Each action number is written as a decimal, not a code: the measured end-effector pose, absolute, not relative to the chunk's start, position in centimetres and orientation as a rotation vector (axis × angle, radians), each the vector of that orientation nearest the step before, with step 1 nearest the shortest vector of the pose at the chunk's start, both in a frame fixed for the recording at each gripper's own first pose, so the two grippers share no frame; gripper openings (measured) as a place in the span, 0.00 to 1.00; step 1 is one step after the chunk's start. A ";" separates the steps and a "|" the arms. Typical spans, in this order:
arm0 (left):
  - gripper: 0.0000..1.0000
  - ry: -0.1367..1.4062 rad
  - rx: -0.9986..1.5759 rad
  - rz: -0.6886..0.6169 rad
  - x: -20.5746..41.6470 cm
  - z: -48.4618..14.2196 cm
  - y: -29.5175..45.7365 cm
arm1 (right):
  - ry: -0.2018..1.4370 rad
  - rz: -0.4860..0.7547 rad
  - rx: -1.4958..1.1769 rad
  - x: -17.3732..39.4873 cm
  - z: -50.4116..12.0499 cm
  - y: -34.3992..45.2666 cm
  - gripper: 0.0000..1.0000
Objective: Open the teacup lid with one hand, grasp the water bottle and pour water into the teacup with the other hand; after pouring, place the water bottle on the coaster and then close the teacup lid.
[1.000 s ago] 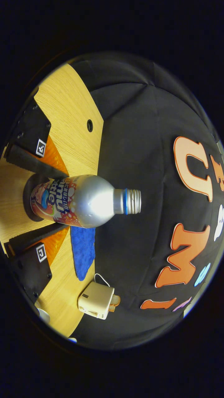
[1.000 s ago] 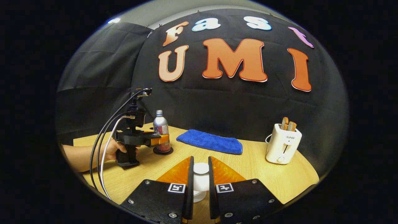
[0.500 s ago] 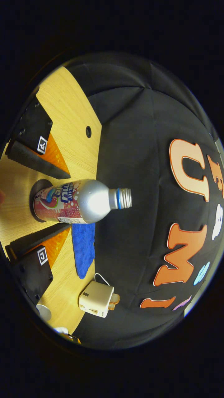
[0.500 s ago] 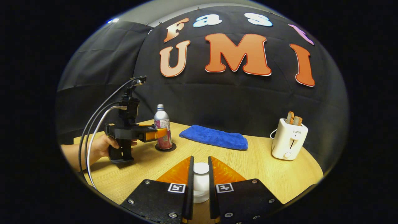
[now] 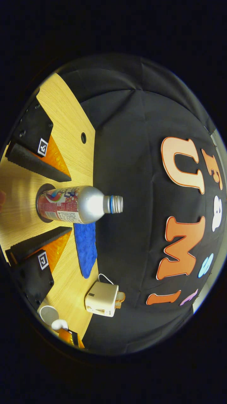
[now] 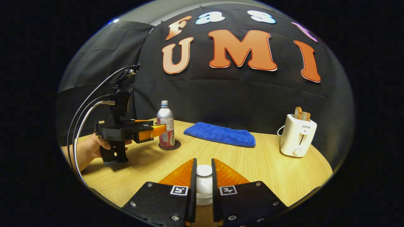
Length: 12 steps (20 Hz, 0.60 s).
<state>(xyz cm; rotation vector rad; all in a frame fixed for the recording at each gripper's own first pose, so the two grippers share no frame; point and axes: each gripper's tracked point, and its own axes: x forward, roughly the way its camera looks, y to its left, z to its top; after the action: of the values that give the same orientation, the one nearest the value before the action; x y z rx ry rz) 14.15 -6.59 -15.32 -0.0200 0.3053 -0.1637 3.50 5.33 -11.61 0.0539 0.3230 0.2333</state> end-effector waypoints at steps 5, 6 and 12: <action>0.94 0.257 -0.017 -0.169 11.7 -13.4 -6.5 | 0.329 0.231 0.042 3.5 -12.7 6.0 0.21; 0.93 0.243 -0.017 -0.171 11.0 -12.8 -6.6 | 0.334 0.232 0.042 3.6 -13.0 6.0 0.21; 0.93 0.169 -0.020 -0.174 8.2 -9.6 -7.2 | 0.343 0.221 0.027 3.9 -14.3 6.2 0.22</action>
<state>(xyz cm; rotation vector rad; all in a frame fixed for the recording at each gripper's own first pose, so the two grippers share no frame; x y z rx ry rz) 8.18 -7.21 -9.63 -0.0201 0.1686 -0.1745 3.94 6.22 -14.28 0.0268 0.3427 0.2207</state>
